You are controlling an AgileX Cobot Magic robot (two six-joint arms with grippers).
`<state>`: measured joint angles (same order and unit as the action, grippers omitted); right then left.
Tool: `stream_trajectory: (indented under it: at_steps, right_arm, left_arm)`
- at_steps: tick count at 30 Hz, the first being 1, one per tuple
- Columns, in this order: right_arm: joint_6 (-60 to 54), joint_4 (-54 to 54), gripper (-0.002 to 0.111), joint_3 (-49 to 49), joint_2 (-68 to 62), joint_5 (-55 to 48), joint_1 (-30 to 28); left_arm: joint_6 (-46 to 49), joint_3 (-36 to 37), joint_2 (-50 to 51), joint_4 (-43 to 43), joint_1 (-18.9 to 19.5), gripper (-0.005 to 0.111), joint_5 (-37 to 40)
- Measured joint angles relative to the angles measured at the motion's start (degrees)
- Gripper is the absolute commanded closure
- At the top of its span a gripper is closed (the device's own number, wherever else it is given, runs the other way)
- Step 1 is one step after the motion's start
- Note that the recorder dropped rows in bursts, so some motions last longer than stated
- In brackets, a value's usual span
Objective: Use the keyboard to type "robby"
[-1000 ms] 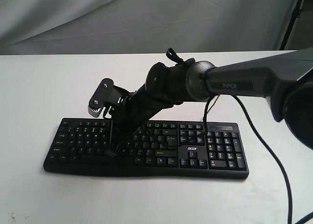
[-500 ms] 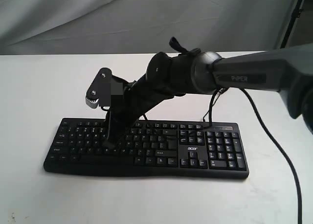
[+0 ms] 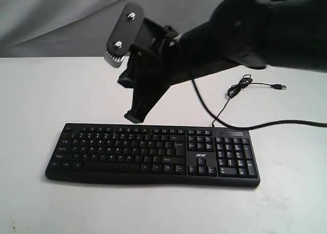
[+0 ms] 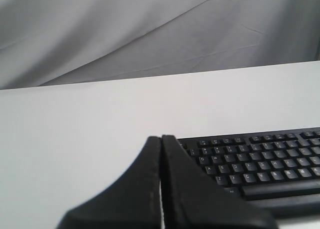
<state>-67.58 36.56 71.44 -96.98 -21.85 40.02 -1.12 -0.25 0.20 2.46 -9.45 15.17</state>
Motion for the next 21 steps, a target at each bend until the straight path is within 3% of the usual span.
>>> stream_trajectory:
  at_steps: [7, 13, 21]
  right_arm:
    - [0.00, 15.13, 0.108, -16.56, 31.86, 12.61, 0.00]
    - [0.08, 20.48, 0.108, -17.28, 48.71, 16.48, 0.00]
    - [0.42, 21.87, 0.108, -17.38, 59.72, 16.57, 0.00]
  left_arm:
    - [0.00, 0.00, 0.00, 0.00, 0.00, 0.107, 0.00]
    - [0.00, 0.00, 0.00, 0.00, 0.00, 0.107, 0.00]
    - [0.00, 0.00, 0.00, 0.00, 0.00, 0.107, 0.00]
